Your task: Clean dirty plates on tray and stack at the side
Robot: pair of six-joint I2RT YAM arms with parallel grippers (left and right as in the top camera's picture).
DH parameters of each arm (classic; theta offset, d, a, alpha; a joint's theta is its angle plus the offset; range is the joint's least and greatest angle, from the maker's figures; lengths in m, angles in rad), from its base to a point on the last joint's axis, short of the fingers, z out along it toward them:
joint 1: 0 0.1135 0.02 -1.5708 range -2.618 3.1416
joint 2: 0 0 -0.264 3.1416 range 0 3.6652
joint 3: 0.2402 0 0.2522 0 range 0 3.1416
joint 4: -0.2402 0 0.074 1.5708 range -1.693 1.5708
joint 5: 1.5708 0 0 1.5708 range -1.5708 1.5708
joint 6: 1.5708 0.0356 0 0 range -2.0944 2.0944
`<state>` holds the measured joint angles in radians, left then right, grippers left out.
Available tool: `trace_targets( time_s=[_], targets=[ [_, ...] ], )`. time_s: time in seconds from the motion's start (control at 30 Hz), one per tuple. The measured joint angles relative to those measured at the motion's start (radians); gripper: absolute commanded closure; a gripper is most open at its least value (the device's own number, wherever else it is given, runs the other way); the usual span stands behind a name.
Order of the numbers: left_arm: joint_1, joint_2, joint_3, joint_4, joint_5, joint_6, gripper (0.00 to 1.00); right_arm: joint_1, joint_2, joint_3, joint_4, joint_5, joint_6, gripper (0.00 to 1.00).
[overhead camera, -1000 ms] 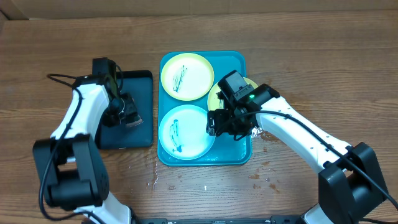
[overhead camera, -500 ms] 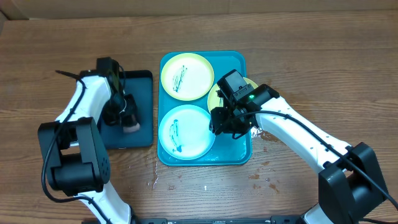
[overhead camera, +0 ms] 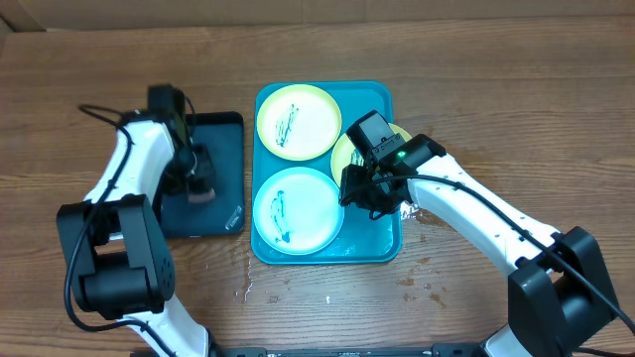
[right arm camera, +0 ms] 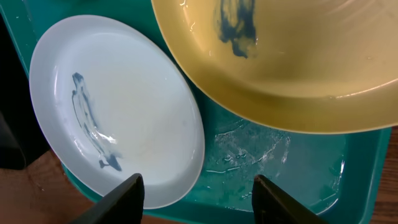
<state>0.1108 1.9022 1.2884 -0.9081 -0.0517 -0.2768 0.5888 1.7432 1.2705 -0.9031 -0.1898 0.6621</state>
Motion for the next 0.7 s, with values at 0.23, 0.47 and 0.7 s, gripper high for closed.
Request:
trace_targets(
  time_s=[0.23, 0.47, 0.7],
  targets=[
    [0.000, 0.001, -0.082, 0.040, -0.013, 0.016, 0.96, 0.006, 0.087, 0.000, 0.054, -0.029, -0.026, 0.44],
    [0.000, 0.017, 0.121, -0.261, -0.013, 0.043, 0.96, 0.051, 0.144, -0.001, 0.126, -0.024, -0.028, 0.63],
    [-0.043, 0.016, 0.464, -0.438, 0.045, 0.102, 0.96, 0.064, 0.174, 0.003, 0.134, 0.008, 0.042, 0.86]
  ],
)
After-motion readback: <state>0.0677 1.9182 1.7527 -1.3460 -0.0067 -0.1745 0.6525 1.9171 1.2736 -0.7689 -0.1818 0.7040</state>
